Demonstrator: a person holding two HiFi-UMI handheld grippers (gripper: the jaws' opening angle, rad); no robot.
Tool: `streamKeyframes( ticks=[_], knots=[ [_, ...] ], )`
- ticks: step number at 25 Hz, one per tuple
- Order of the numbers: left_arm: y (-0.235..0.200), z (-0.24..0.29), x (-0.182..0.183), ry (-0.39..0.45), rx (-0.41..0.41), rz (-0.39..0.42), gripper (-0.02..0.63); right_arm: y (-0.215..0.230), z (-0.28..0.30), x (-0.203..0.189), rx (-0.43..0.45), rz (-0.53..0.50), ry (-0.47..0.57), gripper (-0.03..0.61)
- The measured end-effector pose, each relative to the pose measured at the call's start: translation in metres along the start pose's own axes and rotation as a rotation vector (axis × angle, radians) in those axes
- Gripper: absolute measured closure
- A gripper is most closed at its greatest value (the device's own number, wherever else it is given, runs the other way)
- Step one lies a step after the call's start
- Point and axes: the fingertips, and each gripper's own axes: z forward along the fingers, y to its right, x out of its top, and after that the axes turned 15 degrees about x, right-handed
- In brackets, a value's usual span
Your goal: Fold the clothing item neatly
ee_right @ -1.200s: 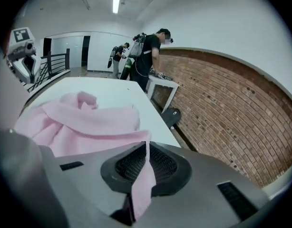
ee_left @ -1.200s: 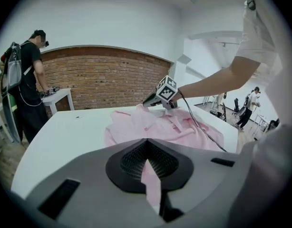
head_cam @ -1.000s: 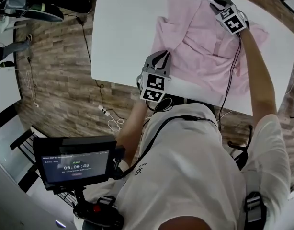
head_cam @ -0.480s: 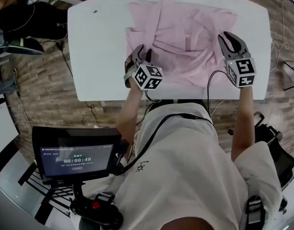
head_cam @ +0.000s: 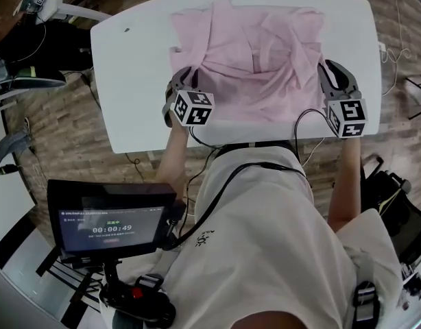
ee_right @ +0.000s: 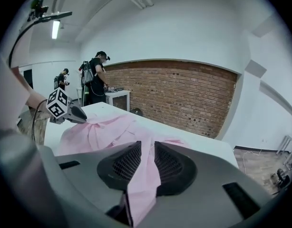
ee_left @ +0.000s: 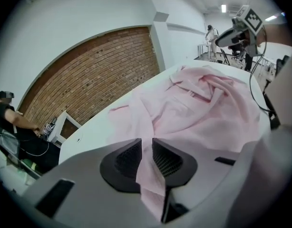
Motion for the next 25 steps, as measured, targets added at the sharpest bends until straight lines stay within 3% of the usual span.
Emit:
streamKeyframes(
  ticks=[5, 11, 15, 21, 23, 25],
  knots=[
    [0.006, 0.007, -0.013, -0.048, -0.009, 0.054, 0.541, -0.001, -0.001, 0.001, 0.01, -0.008, -0.009, 0.492],
    [-0.013, 0.012, -0.014, -0.064, 0.016, 0.02, 0.592, 0.0, -0.005, 0.005, 0.005, -0.018, -0.007, 0.492],
    [-0.039, 0.008, 0.003, -0.037, 0.028, -0.117, 0.592, 0.003, -0.004, 0.003, 0.002, -0.012, 0.0, 0.492],
    [-0.115, 0.032, 0.038, -0.03, 0.027, -0.476, 0.592, 0.002, -0.005, -0.008, -0.005, 0.002, -0.025, 0.492],
    [-0.14, 0.048, 0.043, -0.051, 0.044, -0.502, 0.594, -0.001, -0.008, -0.015, -0.007, -0.014, -0.058, 0.492],
    [-0.157, 0.066, 0.041, -0.091, 0.058, -0.473, 0.592, -0.006, -0.012, -0.024, -0.01, -0.026, -0.094, 0.492]
  ],
)
